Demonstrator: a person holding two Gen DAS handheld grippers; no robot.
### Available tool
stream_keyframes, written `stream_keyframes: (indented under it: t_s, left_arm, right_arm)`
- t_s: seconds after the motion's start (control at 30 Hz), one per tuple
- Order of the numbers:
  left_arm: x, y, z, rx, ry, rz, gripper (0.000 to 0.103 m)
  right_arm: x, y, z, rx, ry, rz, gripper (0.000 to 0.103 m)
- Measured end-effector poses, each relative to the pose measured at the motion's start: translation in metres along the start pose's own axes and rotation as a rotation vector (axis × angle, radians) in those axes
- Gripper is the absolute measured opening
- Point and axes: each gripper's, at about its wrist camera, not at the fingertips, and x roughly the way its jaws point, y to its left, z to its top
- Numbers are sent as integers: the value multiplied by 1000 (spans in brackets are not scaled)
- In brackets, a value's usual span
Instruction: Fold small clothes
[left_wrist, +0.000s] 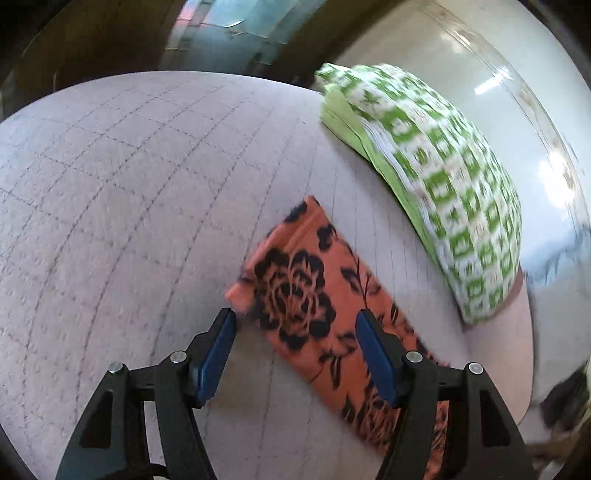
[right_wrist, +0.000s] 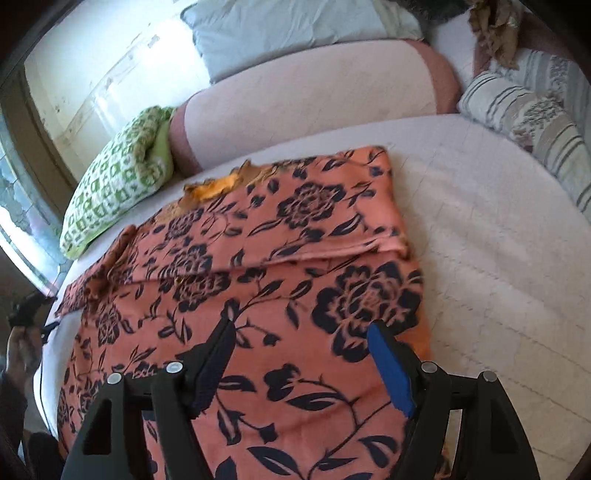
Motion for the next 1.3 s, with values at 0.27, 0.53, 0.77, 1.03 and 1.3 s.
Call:
stream_keyframes:
  t_s: [0.27, 0.53, 0.77, 1.03, 1.3]
  left_arm:
    - [15, -9, 9, -17, 23, 144, 5]
    - [-94, -210, -75, 510, -222, -91, 4]
    - [-118, -374, -287, 938, -83, -456, 13]
    - [-28, -340, -380, 1100, 258, -378, 75]
    - [8, -199, -241, 887, 142, -5, 74]
  right_arm:
    - [2, -8, -1, 46, -17, 22, 77]
    - [-11, -18, 4, 118, -73, 82, 77]
    - [-30, -38, 9, 231, -137, 136, 77]
    - [-35, -58, 10, 326, -148, 157, 77]
    - [-27, -47, 28, 353, -83, 277, 77]
